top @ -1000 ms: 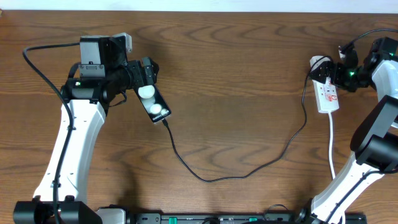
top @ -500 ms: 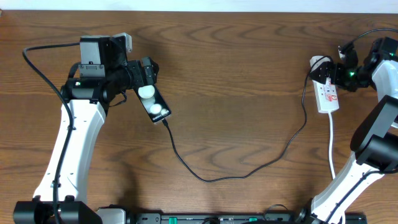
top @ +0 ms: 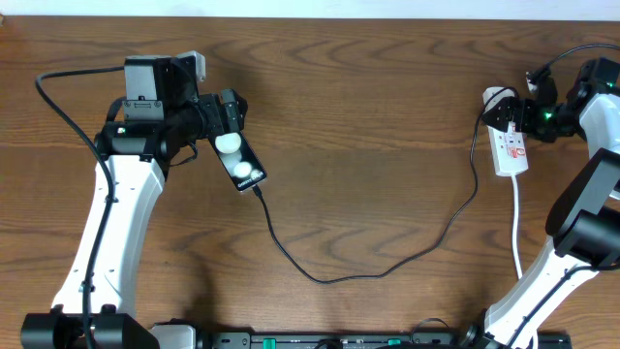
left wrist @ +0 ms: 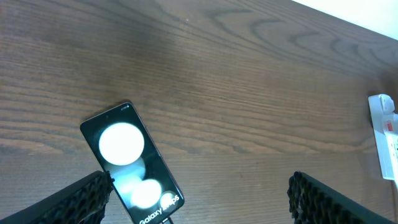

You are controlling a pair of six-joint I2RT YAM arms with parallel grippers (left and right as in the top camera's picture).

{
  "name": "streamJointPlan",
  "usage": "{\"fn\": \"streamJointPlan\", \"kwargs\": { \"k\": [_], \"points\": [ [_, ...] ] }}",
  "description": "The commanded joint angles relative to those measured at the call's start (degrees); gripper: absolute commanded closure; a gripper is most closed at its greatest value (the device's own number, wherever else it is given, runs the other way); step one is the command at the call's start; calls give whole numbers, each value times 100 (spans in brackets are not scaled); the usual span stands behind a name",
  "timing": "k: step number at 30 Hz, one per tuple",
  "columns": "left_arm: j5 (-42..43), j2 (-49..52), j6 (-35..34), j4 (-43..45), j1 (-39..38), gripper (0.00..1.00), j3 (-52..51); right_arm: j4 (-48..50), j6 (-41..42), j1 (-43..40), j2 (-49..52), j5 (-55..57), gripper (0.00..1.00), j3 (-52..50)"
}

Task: Plug charger to phone and switch on socket

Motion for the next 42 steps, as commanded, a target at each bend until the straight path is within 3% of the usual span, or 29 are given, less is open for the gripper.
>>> {"fn": "streamJointPlan", "kwargs": {
  "k": [1, 20, 42],
  "points": [
    [74, -85, 74, 2, -2, 8, 61, -13, -173, -13, 101, -72, 1, 129],
    [74, -85, 74, 2, -2, 8, 61, -17, 240, -37, 101, -164, 1, 205],
    [74, -85, 74, 2, -2, 8, 61, -68, -66, 98, 111, 186, 1, 201]
  ]
}}
